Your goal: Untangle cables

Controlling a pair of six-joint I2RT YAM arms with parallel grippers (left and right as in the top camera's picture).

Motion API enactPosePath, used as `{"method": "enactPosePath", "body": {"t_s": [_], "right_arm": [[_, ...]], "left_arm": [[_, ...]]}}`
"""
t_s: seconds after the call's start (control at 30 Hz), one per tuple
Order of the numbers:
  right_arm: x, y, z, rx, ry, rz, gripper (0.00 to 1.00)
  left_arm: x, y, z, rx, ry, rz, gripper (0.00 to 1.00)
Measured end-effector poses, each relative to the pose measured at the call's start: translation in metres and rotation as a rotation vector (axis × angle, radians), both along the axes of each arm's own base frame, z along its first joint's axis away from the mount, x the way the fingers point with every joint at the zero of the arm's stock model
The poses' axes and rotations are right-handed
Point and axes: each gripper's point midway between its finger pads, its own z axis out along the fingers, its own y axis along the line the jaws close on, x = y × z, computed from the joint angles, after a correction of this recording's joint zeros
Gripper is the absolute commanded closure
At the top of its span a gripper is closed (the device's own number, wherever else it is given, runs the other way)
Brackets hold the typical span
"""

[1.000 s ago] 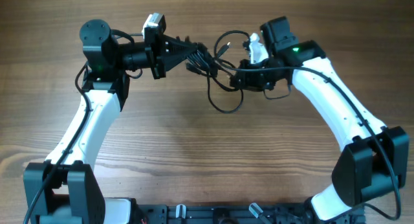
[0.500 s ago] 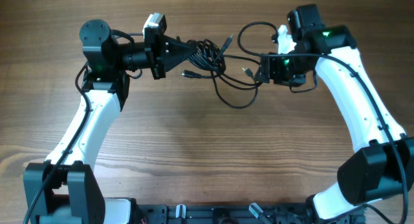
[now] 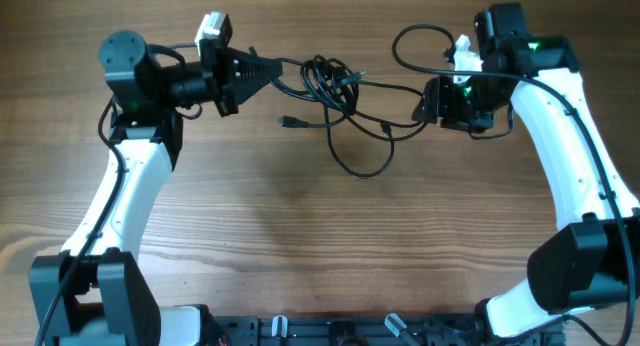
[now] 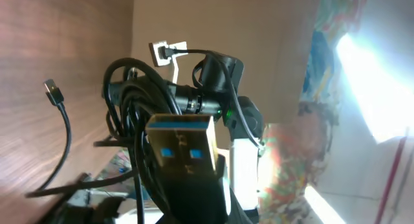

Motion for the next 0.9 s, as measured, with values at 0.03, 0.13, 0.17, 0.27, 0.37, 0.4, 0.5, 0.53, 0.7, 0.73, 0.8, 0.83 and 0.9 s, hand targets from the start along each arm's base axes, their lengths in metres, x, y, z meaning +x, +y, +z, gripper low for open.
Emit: {"method": "enactPosePath", "body": {"t_s": [0.03,0.13,0.17,0.27,0.37,0.4,0.5,0.53,0.7,0.73,0.8,0.83,0.9], "right_arm": [[-0.001,0.002,0.001,0.012,-0.003,0.015,0.44],[-0.006,0.018,-0.002,0.015,-0.003,0.071,0.44],[-0.01,0.026,-0.004,0.006,0.001,0.096,0.44],[-0.02,0.046,-0.012,-0.053,0.011,0.138,0.43],[-0.019,0.064,-0.013,-0.07,-0.024,0.163,0.39],[-0.017,0.068,-0.012,-0.069,-0.038,0.166,0.39],[-0.011,0.078,-0.01,-0.056,-0.072,0.169,0.38],[-0.011,0.08,-0.01,-0.053,-0.076,0.169,0.36],[-0.007,0.082,-0.009,-0.047,-0.088,0.159,0.31],[-0.006,0.082,-0.009,-0.046,-0.093,0.158,0.3],[-0.004,0.083,-0.008,-0.043,-0.1,0.154,0.3],[-0.004,0.083,-0.008,-0.042,-0.103,0.154,0.29],[-0.003,0.084,-0.008,-0.041,-0.106,0.153,0.29]], "left_arm": [[0.0,0.0,0.0,0.007,-0.033,-0.001,0.96],[0.0,-0.003,-0.01,0.028,-0.02,0.007,0.96],[0.0,-0.006,-0.019,0.044,0.012,0.013,0.96],[-0.003,-0.008,-0.065,0.144,0.189,0.086,0.94],[-0.004,0.004,-0.108,0.297,0.283,0.188,0.93],[-0.002,0.007,-0.115,0.336,0.271,0.21,0.92],[0.004,0.014,-0.123,0.397,0.23,0.248,0.8],[0.005,0.015,-0.124,0.409,0.217,0.253,0.7],[-0.005,0.016,-0.147,0.538,0.229,0.255,0.25],[-0.01,0.015,-0.156,0.593,0.233,0.252,0.23],[-0.02,0.017,-0.181,0.767,0.253,0.266,0.21],[-0.022,0.016,-0.188,0.83,0.242,0.272,0.21],[-0.025,0.013,-0.201,0.981,0.188,0.29,0.22]]}}
